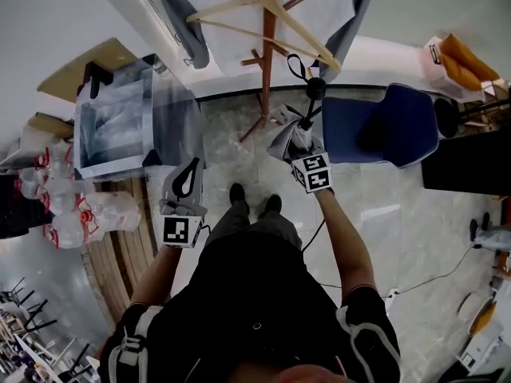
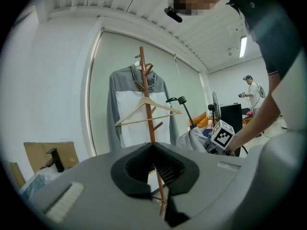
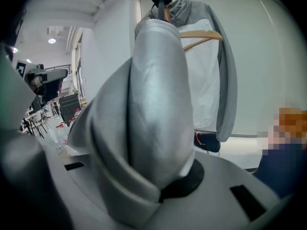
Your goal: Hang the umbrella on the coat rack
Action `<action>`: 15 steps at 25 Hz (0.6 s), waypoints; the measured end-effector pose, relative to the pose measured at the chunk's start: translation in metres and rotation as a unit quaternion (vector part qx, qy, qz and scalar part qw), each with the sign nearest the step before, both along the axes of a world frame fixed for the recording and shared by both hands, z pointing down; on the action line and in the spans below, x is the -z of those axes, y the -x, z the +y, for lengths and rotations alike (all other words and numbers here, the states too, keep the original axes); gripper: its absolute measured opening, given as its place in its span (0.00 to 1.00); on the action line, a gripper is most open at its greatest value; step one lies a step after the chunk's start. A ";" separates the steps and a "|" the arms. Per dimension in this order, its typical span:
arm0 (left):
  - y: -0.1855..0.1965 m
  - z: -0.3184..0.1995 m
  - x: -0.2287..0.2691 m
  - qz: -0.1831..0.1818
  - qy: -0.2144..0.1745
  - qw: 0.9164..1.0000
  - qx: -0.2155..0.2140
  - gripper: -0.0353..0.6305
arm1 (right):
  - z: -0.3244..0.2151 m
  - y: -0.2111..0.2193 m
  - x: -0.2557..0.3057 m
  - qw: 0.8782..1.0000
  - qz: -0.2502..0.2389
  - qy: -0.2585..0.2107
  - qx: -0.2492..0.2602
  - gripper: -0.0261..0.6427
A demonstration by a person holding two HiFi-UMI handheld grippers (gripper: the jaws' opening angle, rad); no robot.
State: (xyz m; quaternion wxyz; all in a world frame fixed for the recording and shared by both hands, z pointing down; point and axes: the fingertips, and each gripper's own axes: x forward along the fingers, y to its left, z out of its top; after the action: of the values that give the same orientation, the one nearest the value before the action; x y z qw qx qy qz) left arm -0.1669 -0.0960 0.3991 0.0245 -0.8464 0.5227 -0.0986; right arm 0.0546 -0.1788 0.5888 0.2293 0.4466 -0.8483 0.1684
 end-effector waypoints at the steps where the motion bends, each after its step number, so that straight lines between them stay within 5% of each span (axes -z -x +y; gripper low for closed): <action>1: 0.000 -0.005 -0.002 -0.002 0.001 1.000 -0.006 0.06 | -0.005 0.001 -0.006 1.000 -0.002 0.003 -0.002 0.19; 15: 0.003 -0.034 -0.028 -0.020 0.019 0.999 -0.020 0.06 | -0.046 0.008 -0.075 0.999 -0.016 0.034 -0.022 0.19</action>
State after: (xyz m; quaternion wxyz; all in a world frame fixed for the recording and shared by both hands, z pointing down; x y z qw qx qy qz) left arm -0.1702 -0.1296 0.4270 0.0212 -0.8550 0.5029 -0.1247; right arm 0.0465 -0.2246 0.6641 0.2268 0.4545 -0.8356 0.2094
